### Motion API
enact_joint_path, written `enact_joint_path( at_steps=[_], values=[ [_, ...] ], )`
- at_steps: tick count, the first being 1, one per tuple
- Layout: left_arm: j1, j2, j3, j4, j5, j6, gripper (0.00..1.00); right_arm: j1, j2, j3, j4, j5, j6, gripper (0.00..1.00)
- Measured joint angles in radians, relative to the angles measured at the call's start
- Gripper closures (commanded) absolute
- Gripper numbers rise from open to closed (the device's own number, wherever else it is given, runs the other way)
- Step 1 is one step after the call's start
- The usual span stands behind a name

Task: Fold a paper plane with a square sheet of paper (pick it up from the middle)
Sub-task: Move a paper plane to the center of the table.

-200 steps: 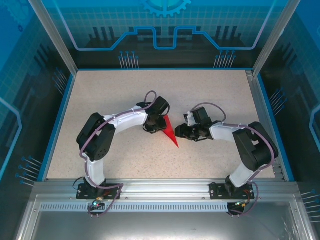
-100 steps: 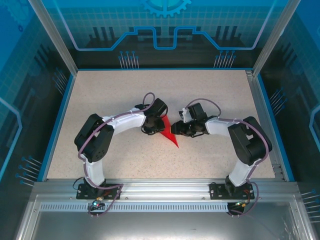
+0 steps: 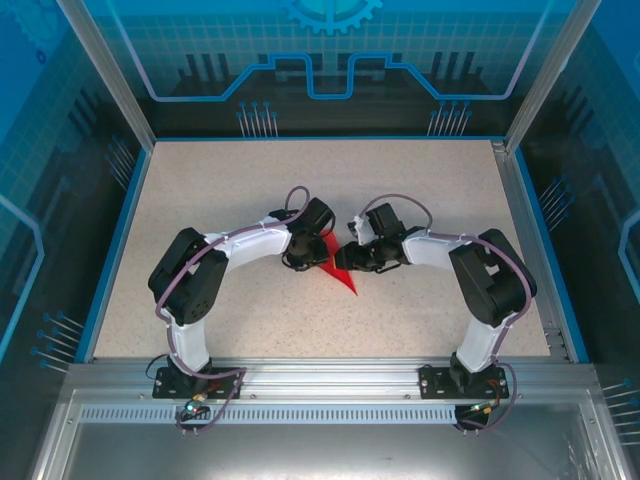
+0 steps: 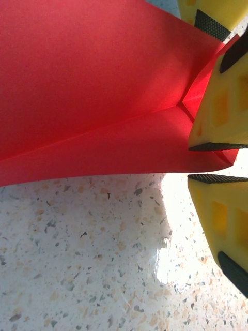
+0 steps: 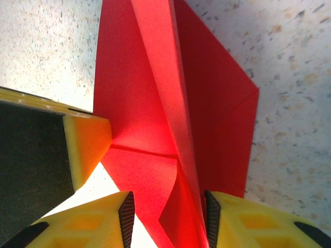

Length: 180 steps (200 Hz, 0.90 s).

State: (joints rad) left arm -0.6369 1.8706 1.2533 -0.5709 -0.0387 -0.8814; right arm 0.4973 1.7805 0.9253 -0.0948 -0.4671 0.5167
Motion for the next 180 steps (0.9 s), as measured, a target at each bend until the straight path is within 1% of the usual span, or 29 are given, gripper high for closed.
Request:
enact_joint_path(
  at_steps=[11,51,63,84,102,145,180],
  values=[
    [0.0,0.0,0.0,0.001,0.0,0.0,0.78,0.01,0.0,0.005,-0.018,0.016,-0.013,0.63],
    [0.0,-0.004,-0.01,0.004,-0.003,0.0,0.79,0.043,0.0,0.025,-0.075,0.077,-0.04,0.65],
    [0.0,-0.008,-0.019,0.005,-0.004,0.0,0.81,0.05,0.0,0.032,-0.089,0.101,-0.048,0.68],
    [0.0,-0.015,-0.027,0.004,-0.01,0.0,0.81,0.062,0.0,0.043,-0.108,0.127,-0.055,0.69],
    [0.001,-0.019,-0.033,0.009,-0.011,0.0,0.81,0.076,0.0,0.06,-0.132,0.159,-0.063,0.73],
    [0.002,-0.021,-0.05,0.018,-0.011,0.0,0.81,0.119,0.012,0.113,-0.177,0.242,-0.074,0.77],
    [0.003,-0.024,-0.057,0.025,-0.011,0.0,0.81,0.137,0.042,0.134,-0.208,0.291,-0.075,0.77]
  ],
)
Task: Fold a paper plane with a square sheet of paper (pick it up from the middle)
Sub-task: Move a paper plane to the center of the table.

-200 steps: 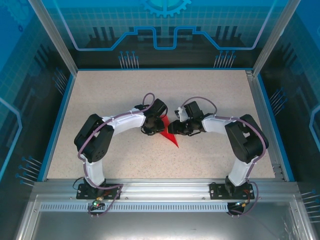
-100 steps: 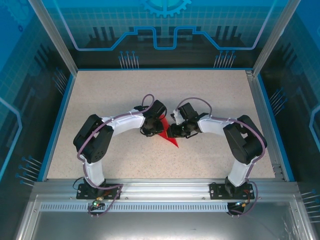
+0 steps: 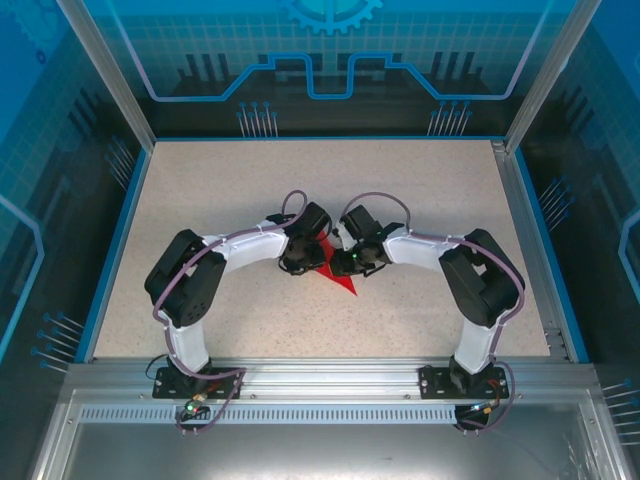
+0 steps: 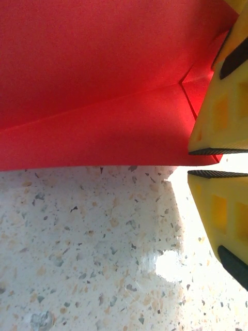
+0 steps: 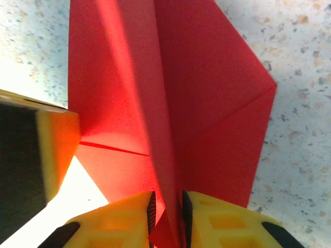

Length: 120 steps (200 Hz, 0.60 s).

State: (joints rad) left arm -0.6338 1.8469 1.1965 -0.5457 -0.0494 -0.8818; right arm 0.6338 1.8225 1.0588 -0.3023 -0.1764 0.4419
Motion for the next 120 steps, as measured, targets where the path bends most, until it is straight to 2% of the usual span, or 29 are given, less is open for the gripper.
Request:
enact_joint_path(
  at_steps=[43,69,101,120],
  values=[
    [0.0,-0.004,-0.001,0.002,0.0,0.0,0.81,0.004,0.011,0.005,-0.023,0.024,-0.003,0.78],
    [0.0,-0.005,-0.002,0.005,0.0,0.0,0.8,0.009,0.012,0.019,-0.035,0.039,-0.009,0.86],
    [0.0,-0.04,-0.034,0.039,0.001,0.0,0.72,0.009,0.012,0.028,-0.047,0.043,-0.022,0.98],
    [0.0,-0.097,-0.067,0.064,0.0,0.0,0.67,0.009,0.01,0.034,-0.057,0.052,-0.021,1.0]
  ],
)
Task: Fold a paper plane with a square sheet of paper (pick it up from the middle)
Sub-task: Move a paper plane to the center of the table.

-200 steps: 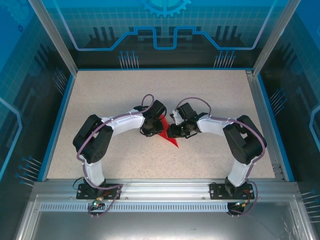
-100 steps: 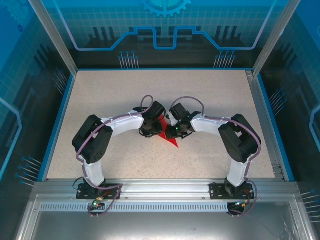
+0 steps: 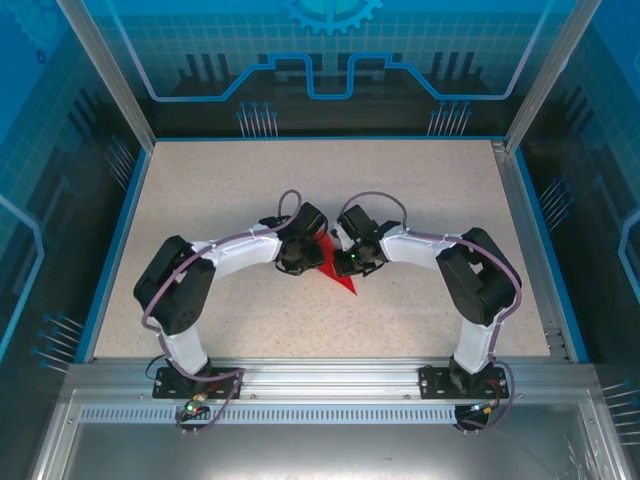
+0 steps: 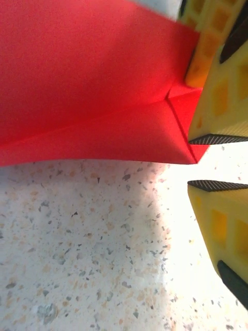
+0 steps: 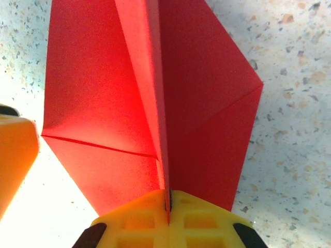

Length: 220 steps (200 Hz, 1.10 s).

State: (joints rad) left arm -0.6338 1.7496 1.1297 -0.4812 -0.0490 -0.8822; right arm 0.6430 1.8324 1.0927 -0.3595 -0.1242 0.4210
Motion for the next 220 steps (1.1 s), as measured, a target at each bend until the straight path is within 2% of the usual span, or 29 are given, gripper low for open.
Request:
enact_joint_path(
  at_steps=[19,51,92,158,176,220],
  values=[
    [0.0,-0.082,-0.028,0.016,-0.019,-0.002,0.63,0.001,-0.02,0.012,-0.037,0.051,0.0,1.0],
    [0.002,-0.202,-0.055,0.019,-0.093,-0.01,0.61,0.0,-0.058,0.104,-0.14,0.215,0.021,1.0],
    [0.034,-0.27,-0.116,0.019,-0.16,-0.036,0.6,-0.023,-0.005,0.273,-0.241,0.326,0.093,1.0],
    [0.077,-0.292,-0.185,0.016,-0.174,-0.037,0.59,-0.042,0.227,0.44,-0.352,0.356,0.173,0.97],
    [0.082,-0.292,-0.19,0.017,-0.174,-0.037,0.6,-0.042,0.251,0.454,-0.362,0.356,0.19,0.97],
    [0.088,-0.292,-0.191,0.024,-0.173,-0.037,0.59,-0.042,0.261,0.454,-0.366,0.356,0.226,0.88]
  ],
)
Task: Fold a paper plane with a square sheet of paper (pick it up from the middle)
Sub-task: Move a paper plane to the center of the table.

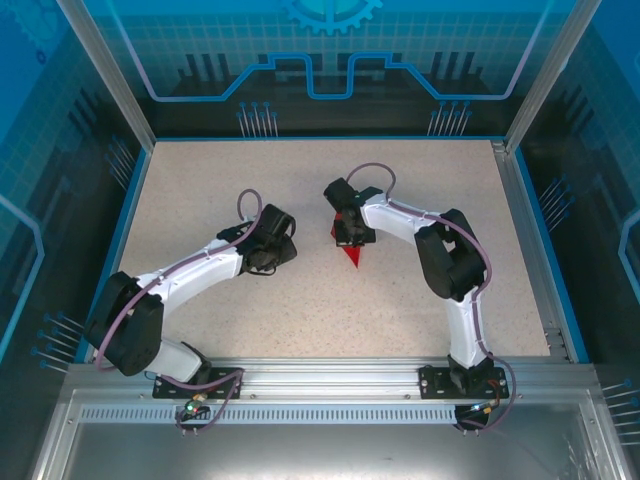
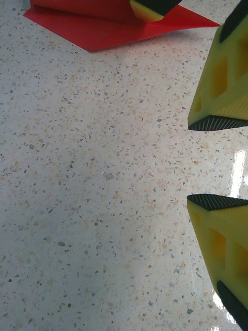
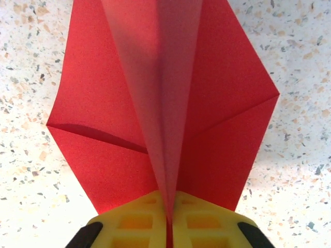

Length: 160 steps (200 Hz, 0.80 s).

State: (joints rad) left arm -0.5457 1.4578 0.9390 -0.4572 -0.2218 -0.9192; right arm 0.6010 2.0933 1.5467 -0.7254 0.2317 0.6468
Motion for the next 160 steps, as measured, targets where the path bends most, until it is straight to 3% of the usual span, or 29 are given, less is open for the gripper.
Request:
enact_joint_path(
  at_steps=[55,115,160],
  values=[
    [0.01,0.0,0.0,0.005,0.003,0.0,0.59,-0.006,0.006,-0.018,0.004,0.0,0.025,0.77],
    [0.01,0.003,0.0,0.016,0.01,0.0,0.59,-0.011,0.005,-0.046,0.037,0.0,0.027,0.57],
    [0.011,0.01,0.0,0.018,0.02,0.0,0.59,-0.011,0.005,-0.047,0.05,0.0,0.026,0.5]
  ],
)
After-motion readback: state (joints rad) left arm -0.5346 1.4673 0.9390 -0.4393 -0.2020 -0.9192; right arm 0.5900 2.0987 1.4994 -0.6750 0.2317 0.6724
